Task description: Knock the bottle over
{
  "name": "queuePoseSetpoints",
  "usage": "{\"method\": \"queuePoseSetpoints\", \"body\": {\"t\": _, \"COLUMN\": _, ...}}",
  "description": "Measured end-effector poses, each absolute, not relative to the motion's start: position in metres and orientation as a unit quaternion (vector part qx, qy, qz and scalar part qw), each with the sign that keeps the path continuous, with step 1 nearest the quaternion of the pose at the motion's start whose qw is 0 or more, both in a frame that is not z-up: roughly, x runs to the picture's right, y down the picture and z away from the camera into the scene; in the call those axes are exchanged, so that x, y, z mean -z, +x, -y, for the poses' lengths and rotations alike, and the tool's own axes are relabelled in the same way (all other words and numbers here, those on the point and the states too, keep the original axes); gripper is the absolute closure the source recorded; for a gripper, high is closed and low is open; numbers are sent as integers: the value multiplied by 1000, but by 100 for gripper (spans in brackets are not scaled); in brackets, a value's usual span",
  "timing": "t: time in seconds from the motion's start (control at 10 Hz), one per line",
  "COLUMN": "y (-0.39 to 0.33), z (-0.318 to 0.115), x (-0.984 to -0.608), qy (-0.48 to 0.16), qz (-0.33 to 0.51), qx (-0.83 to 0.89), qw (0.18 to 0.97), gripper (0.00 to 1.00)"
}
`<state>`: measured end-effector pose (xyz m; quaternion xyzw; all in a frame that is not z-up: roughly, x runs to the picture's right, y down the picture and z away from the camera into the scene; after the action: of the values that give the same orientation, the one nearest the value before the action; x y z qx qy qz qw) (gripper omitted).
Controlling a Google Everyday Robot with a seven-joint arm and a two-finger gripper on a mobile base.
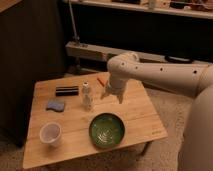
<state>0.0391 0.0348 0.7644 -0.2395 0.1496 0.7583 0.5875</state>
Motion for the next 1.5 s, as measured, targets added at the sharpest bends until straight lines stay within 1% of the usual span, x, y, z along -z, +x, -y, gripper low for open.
{"method": "queuePoseSetpoints", "body": {"t": 0.1, "y": 41, "z": -26, "x": -772, "qy": -242, "qz": -136, "qx": -765, "qw": 581, "gripper": 53}}
{"method": "queuePoseSetpoints", "body": {"t": 0.3, "y": 56, "z": 3, "x": -796, "qy": -254, "qz": -107, "qx": -783, "qw": 558, "gripper": 75}}
{"method": "queuePoseSetpoints", "body": {"t": 0.4, "y": 55, "z": 15, "x": -808, "qy": -265, "qz": -97, "qx": -783, "qw": 554, "gripper": 85}}
{"method": "queuePoseSetpoints", "body": {"t": 0.6, "y": 36, "z": 40, "x": -830, "qy": -289, "qz": -78, "qx": -781, "qw": 549, "gripper": 99}}
{"method": "queuePoseSetpoints", "body": {"t": 0.8, "y": 19, "z": 58, "x": -849, "qy": -316, "qz": -59, "qx": -779, "qw": 539, "gripper": 100}}
{"method": "queuePoseSetpoints", "body": {"t": 0.9, "y": 5, "z": 70, "x": -865, "qy": -335, "qz": -46, "qx": -776, "qw": 532, "gripper": 100}}
{"method": "queuePoseSetpoints", "body": {"t": 1.2, "y": -41, "z": 84, "x": -889, "qy": -372, "qz": -25, "qx": -759, "qw": 533, "gripper": 100}}
{"method": "queuePoseSetpoints", "body": {"t": 1.3, "y": -53, "z": 85, "x": -893, "qy": -383, "qz": -20, "qx": -752, "qw": 536, "gripper": 100}}
{"method": "queuePoseSetpoints", "body": {"t": 1.5, "y": -82, "z": 82, "x": -891, "qy": -405, "qz": -10, "qx": -734, "qw": 545, "gripper": 100}}
